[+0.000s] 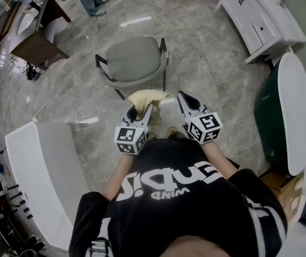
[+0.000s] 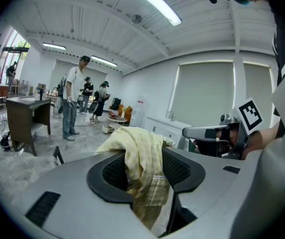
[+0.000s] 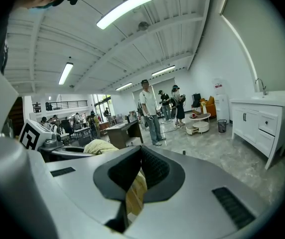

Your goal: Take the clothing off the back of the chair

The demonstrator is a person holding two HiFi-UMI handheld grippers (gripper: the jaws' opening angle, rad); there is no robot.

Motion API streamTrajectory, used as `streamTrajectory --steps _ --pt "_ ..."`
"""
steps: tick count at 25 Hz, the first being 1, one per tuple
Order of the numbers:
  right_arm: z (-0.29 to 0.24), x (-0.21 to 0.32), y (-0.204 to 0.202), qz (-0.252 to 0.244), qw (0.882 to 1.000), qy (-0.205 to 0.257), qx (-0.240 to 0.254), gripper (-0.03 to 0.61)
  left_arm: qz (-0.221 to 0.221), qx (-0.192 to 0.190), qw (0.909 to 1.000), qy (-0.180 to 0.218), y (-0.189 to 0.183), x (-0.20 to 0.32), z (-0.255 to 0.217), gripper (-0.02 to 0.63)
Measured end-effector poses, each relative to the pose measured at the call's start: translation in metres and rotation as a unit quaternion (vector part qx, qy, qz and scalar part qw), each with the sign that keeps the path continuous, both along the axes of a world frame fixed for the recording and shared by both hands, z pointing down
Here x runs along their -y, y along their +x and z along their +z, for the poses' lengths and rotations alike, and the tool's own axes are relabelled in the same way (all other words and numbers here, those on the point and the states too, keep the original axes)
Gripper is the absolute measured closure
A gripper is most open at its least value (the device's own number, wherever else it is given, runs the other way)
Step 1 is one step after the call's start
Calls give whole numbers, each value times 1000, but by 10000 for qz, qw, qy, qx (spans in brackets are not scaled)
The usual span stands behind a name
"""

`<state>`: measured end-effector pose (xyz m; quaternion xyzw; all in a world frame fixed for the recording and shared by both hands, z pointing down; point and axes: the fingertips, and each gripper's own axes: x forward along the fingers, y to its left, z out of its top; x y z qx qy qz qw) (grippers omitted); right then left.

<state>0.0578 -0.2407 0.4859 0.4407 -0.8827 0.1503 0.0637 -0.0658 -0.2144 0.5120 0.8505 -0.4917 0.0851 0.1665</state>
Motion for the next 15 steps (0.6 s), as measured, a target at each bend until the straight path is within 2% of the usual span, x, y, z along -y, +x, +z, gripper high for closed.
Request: streamTrajectory --steps 15 --pt "1 -2 1 -21 9999 62 -98 565 -239 -129 9994 205 -11 3 -22 419"
